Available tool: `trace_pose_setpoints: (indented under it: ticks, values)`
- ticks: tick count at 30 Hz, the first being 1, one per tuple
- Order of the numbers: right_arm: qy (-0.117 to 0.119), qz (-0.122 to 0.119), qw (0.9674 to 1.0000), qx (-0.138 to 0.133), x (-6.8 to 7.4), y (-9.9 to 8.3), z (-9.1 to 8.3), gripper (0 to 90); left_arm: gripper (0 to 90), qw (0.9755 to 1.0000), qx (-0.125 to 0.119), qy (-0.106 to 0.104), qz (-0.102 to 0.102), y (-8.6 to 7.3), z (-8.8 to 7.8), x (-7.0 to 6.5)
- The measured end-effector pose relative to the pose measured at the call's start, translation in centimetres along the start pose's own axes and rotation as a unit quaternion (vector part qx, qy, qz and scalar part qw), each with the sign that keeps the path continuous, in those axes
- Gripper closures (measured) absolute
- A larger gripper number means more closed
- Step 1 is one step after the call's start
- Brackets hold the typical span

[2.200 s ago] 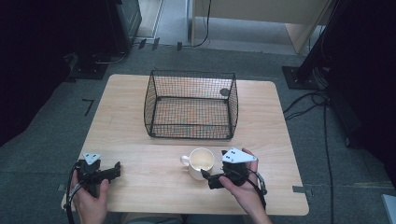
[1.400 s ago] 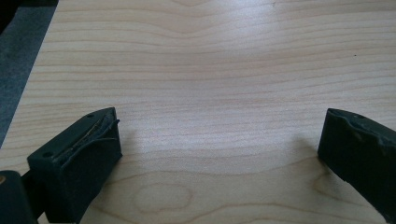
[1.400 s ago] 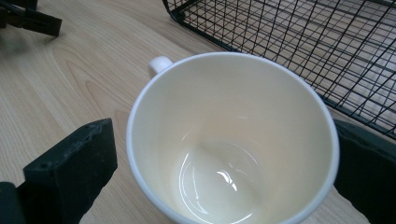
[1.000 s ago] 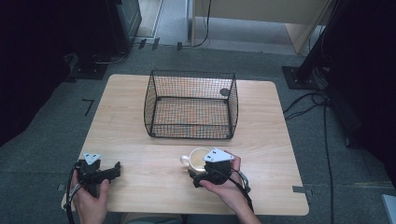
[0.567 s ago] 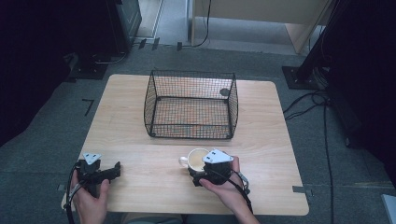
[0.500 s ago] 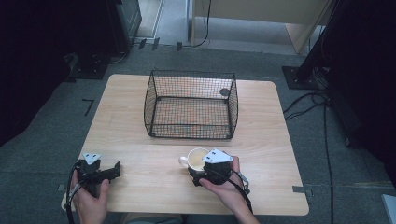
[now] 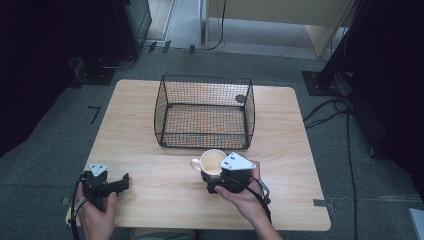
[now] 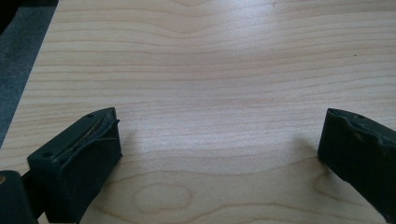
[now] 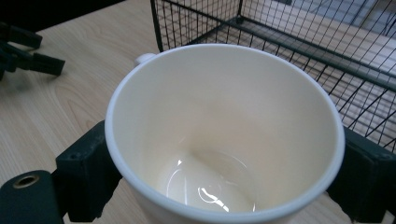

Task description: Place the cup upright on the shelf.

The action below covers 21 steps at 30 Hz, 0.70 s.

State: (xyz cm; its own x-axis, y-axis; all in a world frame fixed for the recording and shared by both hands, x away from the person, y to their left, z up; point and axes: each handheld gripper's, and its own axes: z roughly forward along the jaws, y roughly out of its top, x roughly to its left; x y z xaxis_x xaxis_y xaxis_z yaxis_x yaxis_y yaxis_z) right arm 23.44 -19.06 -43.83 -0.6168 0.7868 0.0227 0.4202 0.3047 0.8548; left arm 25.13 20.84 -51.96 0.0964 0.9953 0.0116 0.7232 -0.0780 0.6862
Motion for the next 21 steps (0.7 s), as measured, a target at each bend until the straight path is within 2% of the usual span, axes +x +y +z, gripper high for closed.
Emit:
trace_pose_setpoints:
  ticks: [4, 8, 16, 18, 21]
  values:
    - [-0.001, -0.002, 0.9998, -0.019, -0.1, 1.0, -0.5, 9.4, 0.0, 1.0000, 0.000, 0.000, 0.000, 0.0, 0.0, 0.0]
    - [-0.003, -0.005, 0.9997, -0.024, -0.3, 1.6, -0.7, 9.4, 0.0, 1.0000, 0.000, 0.000, 0.000, 0.0, 0.0, 0.0]
    - [-0.016, -0.004, 0.9983, -0.057, -0.5, 2.9, -1.4, 9.4, 0.0, 1.0000, 0.000, 0.000, 0.000, 0.0, 0.0, 0.0]
    - [-0.020, -0.005, 0.9972, -0.072, -0.6, 3.3, -1.5, 9.4, 0.0, 1.0000, 0.000, 0.000, 0.000, 0.0, 0.0, 0.0]
    - [-0.028, -0.008, 0.9966, -0.077, -0.6, 3.8, -1.4, 9.5, 0.0, 1.0000, 0.000, 0.000, 0.000, 0.0, 0.0, 0.0]
